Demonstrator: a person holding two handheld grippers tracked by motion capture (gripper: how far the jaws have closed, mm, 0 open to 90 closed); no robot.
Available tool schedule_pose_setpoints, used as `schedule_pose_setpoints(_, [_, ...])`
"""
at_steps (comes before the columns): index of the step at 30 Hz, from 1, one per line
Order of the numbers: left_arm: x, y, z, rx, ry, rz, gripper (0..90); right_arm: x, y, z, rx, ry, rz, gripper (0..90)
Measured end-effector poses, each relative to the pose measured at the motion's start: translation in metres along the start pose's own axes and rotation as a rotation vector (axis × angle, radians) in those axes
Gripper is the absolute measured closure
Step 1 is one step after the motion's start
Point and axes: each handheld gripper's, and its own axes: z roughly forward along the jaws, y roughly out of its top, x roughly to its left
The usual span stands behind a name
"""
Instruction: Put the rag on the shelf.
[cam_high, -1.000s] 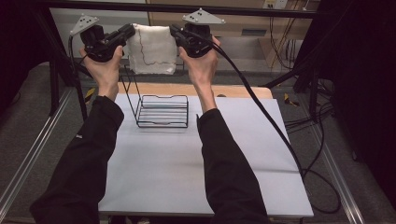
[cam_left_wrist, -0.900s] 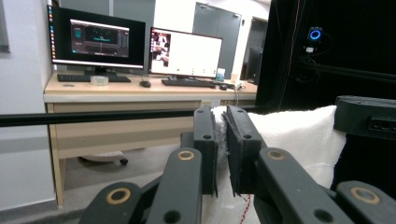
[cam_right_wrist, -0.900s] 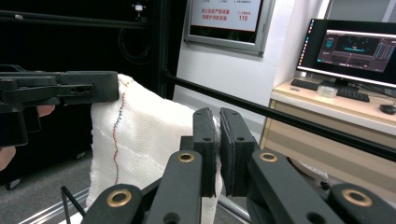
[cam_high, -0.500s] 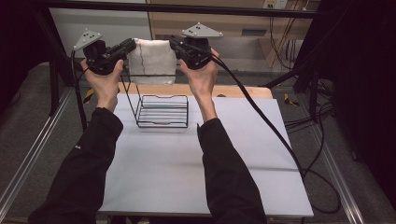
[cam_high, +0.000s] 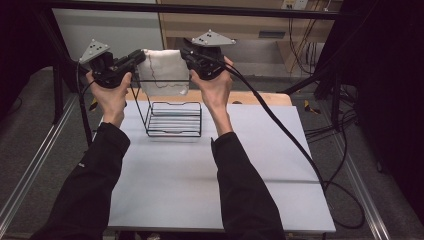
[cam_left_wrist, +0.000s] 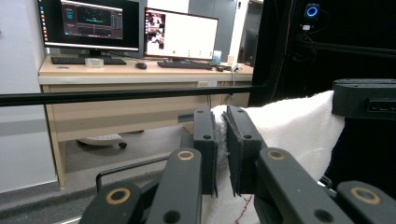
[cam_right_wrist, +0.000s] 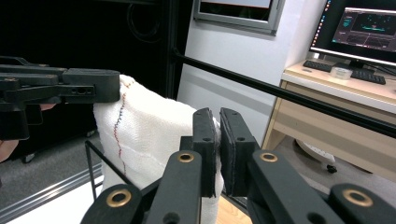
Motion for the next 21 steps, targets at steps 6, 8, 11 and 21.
schedule_pose_setpoints(6, [-0.001, -0.004, -0.003, 0.019, -0.002, 0.004, 82.9, 0.004, -0.001, -0.004, 0.035, 0.006, -0.008, 85.6])
schedule_pose_setpoints(8, [-0.001, -0.005, -0.003, 0.020, -0.005, 0.005, 82.9, 0.006, -0.001, -0.005, 0.044, 0.003, -0.017, 85.6])
schedule_pose_setpoints(11, [-0.002, -0.006, -0.004, 0.022, -0.011, 0.011, 82.9, 0.007, -0.002, -0.006, 0.050, 0.005, -0.026, 85.6])
schedule_pose_setpoints(21, [-0.003, -0.013, -0.012, 0.046, -0.023, 0.014, 82.7, 0.015, -0.005, -0.011, 0.086, 0.014, -0.030, 85.5])
